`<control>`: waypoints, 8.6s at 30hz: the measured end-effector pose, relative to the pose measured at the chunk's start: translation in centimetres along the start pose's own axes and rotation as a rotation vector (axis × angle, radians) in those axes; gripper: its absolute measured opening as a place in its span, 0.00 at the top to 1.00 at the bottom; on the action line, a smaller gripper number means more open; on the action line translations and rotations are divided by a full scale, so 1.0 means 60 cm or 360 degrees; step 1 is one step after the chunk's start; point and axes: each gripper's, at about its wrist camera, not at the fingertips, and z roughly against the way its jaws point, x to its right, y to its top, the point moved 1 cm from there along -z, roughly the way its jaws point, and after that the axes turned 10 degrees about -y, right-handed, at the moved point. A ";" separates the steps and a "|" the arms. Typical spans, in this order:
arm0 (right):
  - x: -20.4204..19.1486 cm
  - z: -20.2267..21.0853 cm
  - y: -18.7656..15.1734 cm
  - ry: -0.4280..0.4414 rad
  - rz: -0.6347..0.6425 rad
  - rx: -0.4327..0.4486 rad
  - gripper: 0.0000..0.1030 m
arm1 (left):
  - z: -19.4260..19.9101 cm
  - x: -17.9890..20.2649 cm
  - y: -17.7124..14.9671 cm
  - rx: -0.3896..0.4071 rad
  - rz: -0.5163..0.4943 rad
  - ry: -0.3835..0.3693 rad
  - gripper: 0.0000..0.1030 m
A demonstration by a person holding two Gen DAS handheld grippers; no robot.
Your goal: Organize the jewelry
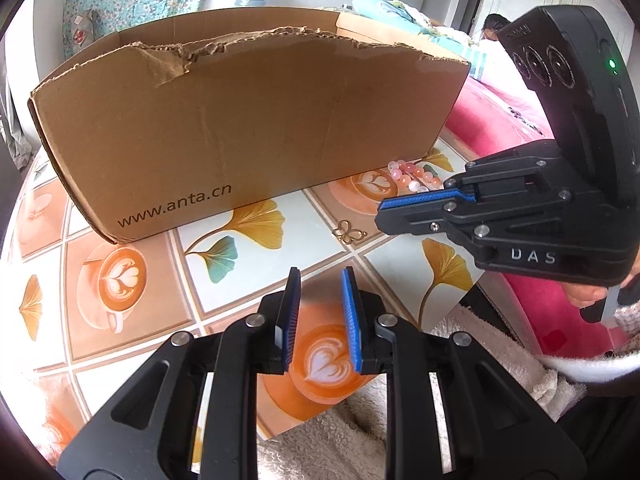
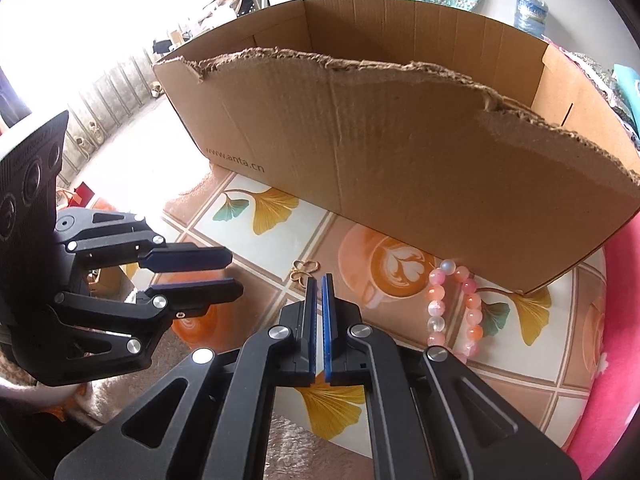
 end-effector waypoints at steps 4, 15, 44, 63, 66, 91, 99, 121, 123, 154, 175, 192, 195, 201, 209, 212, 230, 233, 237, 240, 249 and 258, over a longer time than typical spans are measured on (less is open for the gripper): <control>-0.009 -0.013 0.003 -0.0008 0.0059 -0.0021 0.98 | -0.005 -0.021 0.012 0.0039 0.0071 0.0043 0.81; -0.017 -0.027 0.017 -0.0017 0.0081 -0.0019 0.98 | -0.031 -0.013 0.034 0.0049 -0.0101 0.0106 0.81; -0.066 -0.034 0.045 -0.0164 -0.0056 0.0029 0.78 | 0.019 -0.070 0.009 0.0123 0.0091 0.0115 0.81; -0.029 -0.052 0.062 0.0028 -0.0099 -0.0063 0.99 | 0.030 -0.068 0.005 0.0137 0.0091 0.0112 0.81; -0.020 -0.048 0.059 0.0033 -0.0121 -0.0057 0.99 | 0.028 -0.065 0.006 0.0132 0.0088 0.0114 0.81; -0.047 -0.074 0.086 -0.0016 0.0144 -0.0184 0.88 | 0.025 -0.059 0.002 0.0123 0.0080 0.0111 0.81; -0.014 -0.062 0.082 0.0024 0.0086 -0.0192 1.00 | 0.031 -0.057 -0.002 0.0115 0.0067 0.0122 0.81; 0.092 0.009 0.007 0.0102 -0.0349 0.0052 1.00 | -0.049 0.021 0.043 -0.0031 -0.0079 0.0104 0.61; 0.097 0.010 0.003 0.0116 -0.0361 0.0062 1.00 | -0.056 0.032 0.043 -0.0054 -0.0115 0.0177 0.63; 0.158 0.041 -0.022 0.0170 -0.0456 0.0148 0.97 | -0.052 0.052 0.063 -0.0101 -0.0147 0.0168 1.00; 0.129 0.023 -0.015 0.0180 -0.0431 0.0119 0.97 | -0.075 0.091 0.056 -0.0164 -0.0217 0.0117 0.94; 0.152 0.026 -0.029 0.0194 -0.0483 0.0153 0.97 | -0.089 0.101 0.065 -0.0167 -0.0395 0.0109 0.80; 0.156 0.026 -0.031 0.0196 -0.0495 0.0152 0.97 | -0.094 0.098 0.071 -0.0178 -0.0392 0.0088 0.80; 0.157 0.025 -0.031 0.0196 -0.0502 0.0152 0.97 | -0.109 0.100 0.079 -0.0198 -0.0420 0.0063 0.89; 0.157 0.025 -0.030 0.0190 -0.0500 0.0153 0.97 | -0.102 0.098 0.074 -0.0182 -0.0407 0.0066 0.90; 0.156 0.027 -0.029 0.0183 -0.0499 0.0154 0.97 | -0.102 0.096 0.074 -0.0178 -0.0405 0.0059 0.90; 0.140 0.028 -0.021 0.0157 -0.0469 0.0150 0.97 | -0.086 0.076 0.067 -0.0150 -0.0343 0.0072 1.00; 0.138 0.029 -0.020 0.0155 -0.0468 0.0150 0.97 | -0.087 0.088 0.063 -0.0166 -0.0372 0.0045 1.00; 0.139 0.030 -0.021 0.0147 -0.0475 0.0149 0.97 | -0.086 0.099 0.058 -0.0172 -0.0386 0.0024 1.00; 0.144 0.033 -0.023 0.0142 -0.0484 0.0155 0.97 | -0.084 0.098 0.060 -0.0166 -0.0371 0.0029 0.98; 0.159 0.034 -0.031 0.0148 -0.0519 0.0164 0.97 | -0.095 0.102 0.062 -0.0176 -0.0361 0.0032 0.74; 0.161 0.033 -0.035 0.0153 -0.0532 0.0167 0.97 | -0.110 0.116 0.072 -0.0188 -0.0412 0.0058 0.82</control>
